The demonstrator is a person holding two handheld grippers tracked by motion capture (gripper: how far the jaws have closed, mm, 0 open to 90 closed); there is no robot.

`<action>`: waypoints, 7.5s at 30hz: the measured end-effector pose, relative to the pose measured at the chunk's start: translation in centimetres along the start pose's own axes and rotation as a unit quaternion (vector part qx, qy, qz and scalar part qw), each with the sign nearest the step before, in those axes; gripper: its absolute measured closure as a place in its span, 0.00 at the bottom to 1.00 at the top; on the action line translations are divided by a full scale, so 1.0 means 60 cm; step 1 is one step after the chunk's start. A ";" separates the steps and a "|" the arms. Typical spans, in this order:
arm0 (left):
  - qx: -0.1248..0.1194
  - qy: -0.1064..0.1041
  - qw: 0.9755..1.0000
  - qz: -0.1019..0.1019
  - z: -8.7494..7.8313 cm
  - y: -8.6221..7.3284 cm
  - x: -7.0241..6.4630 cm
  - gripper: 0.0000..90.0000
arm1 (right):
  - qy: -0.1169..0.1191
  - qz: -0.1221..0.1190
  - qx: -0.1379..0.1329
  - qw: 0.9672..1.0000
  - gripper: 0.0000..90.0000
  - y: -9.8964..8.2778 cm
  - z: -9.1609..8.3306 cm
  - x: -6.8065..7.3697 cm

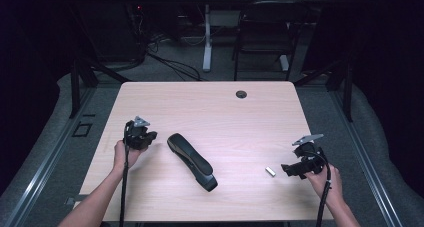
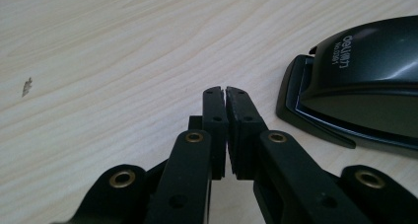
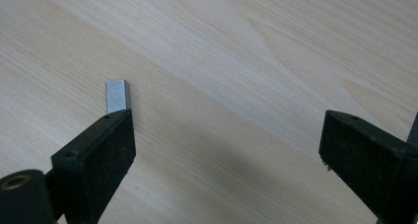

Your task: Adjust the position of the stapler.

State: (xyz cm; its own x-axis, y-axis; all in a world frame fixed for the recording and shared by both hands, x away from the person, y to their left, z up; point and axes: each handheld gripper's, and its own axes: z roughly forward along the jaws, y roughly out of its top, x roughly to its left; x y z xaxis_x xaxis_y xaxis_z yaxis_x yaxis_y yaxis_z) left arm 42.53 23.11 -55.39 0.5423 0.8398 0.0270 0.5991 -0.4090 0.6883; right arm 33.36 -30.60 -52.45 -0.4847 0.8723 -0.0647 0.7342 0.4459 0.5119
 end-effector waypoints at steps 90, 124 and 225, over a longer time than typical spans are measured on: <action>0.057 -0.167 0.982 0.062 0.027 0.024 -0.091 1.00 | 0.210 -0.097 -0.050 0.972 0.16 0.066 -0.046 0.220; 0.052 -0.172 0.980 0.080 0.027 0.026 -0.110 1.00 | 0.172 -0.151 -0.060 0.972 0.62 0.080 -0.047 0.273; 0.000 -0.212 0.976 0.042 0.047 0.042 -0.130 1.00 | 0.152 -0.106 -0.077 0.980 0.66 0.070 -0.050 0.168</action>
State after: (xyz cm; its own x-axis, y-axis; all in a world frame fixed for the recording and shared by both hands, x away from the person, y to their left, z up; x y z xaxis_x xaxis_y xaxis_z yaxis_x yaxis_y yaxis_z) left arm 41.50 14.53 -55.92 0.7853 0.5790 -0.2193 0.5415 -0.4707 0.6966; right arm 30.13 -20.55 -48.39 -0.7553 0.6523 0.0634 0.5328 0.5550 0.6388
